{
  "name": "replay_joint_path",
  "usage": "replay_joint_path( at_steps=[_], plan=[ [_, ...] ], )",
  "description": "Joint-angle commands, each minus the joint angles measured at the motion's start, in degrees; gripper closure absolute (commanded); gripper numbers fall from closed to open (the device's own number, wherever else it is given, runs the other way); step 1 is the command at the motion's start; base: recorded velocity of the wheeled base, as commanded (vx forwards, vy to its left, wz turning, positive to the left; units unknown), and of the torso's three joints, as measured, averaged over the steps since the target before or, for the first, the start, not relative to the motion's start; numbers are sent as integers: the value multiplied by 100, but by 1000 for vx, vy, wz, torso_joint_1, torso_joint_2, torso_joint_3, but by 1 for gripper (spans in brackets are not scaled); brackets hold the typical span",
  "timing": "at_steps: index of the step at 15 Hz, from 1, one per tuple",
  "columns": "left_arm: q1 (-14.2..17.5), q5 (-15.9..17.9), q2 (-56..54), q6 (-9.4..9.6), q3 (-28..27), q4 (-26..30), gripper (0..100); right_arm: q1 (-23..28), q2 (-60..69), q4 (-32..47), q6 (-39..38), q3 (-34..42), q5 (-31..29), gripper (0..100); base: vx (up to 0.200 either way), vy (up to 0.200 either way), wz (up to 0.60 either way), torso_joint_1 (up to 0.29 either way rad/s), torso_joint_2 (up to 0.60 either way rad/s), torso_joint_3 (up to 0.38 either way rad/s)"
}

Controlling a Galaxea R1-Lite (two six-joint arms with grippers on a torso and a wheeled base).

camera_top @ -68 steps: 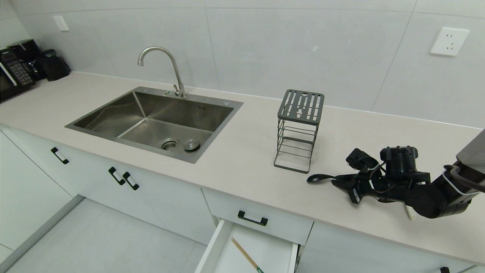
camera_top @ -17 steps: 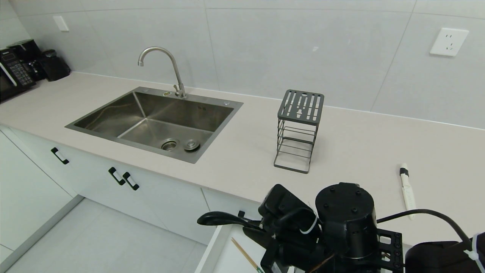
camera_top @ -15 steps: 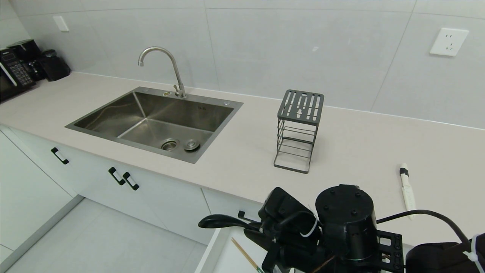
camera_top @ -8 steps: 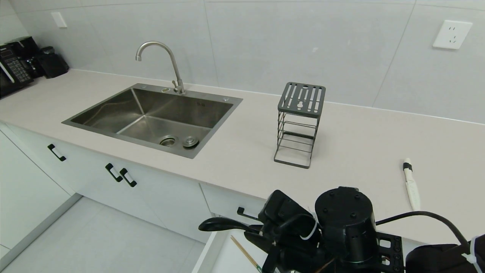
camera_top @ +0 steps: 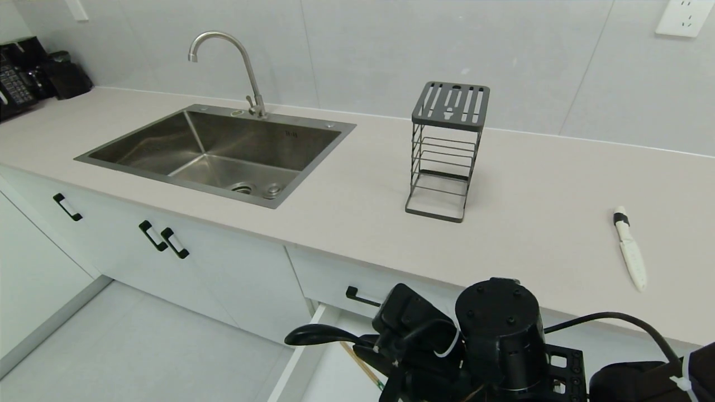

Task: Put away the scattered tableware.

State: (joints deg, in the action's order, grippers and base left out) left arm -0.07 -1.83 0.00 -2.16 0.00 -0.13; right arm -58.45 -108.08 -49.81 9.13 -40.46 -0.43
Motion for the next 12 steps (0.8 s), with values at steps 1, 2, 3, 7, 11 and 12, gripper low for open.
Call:
replay_joint_path(
  at_steps=[1,2,3,7,11,12],
  plan=[
    [-1,-2,0,-4,0,5,0,1,-64,-2,1,-50,8,100,0,0,0,-281,530,251],
    [-1,-2,0,-4,0,5,0,1,-81,-2,-8,-102,-1,100,0,0,0,-256,515,251],
    [-1,-2,0,-4,0,5,0,1,-99,6,-8,-138,8,100,0,0,0,-266,510,246],
    [-1,-2,0,-4,0,5,0,-26,-90,209,-25,-261,8,100,0,0,0,-251,503,243],
    [-1,-2,0,-4,0,5,0,-61,-73,217,-25,-261,8,100,0,0,0,-256,478,233],
    [-1,-2,0,-4,0,5,0,-61,-73,217,-25,-261,8,100,0,0,0,-261,476,217]
  ],
)
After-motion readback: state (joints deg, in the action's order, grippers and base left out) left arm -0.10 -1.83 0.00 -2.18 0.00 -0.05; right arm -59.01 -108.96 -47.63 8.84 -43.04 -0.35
